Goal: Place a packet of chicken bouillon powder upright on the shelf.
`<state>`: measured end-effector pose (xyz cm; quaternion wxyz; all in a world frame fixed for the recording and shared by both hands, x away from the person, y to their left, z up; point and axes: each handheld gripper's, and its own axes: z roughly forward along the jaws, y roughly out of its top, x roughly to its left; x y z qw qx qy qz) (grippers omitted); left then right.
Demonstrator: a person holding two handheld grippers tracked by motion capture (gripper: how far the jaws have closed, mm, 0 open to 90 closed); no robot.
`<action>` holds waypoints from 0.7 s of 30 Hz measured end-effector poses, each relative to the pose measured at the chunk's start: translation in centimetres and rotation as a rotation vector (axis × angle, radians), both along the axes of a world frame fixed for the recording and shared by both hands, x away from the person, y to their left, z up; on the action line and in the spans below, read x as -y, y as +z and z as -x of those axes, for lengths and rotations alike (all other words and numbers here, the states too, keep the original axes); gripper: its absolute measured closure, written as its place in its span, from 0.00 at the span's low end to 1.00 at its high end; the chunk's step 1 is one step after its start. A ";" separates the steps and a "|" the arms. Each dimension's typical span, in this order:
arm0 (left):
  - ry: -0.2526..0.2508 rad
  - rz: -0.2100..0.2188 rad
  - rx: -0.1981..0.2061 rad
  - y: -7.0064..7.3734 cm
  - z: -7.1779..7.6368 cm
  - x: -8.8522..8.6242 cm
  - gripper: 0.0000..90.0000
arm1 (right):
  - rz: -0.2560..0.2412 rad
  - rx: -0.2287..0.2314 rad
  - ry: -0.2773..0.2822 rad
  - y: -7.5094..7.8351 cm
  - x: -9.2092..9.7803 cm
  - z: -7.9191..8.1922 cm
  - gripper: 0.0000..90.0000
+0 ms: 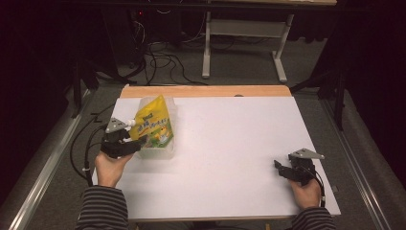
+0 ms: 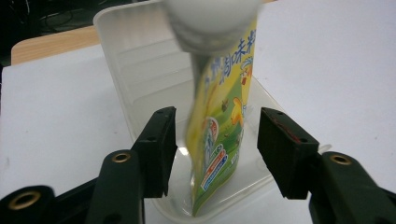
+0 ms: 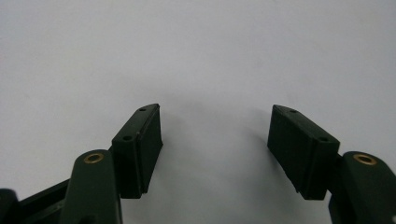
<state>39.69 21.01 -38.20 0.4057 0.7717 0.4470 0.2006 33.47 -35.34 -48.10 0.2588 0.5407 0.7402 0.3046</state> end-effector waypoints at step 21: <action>0.057 0.083 0.031 -0.2 3.5 -2.4 0.47 | -0.007 -0.005 0.000 0.0 0.1 -0.1 0.40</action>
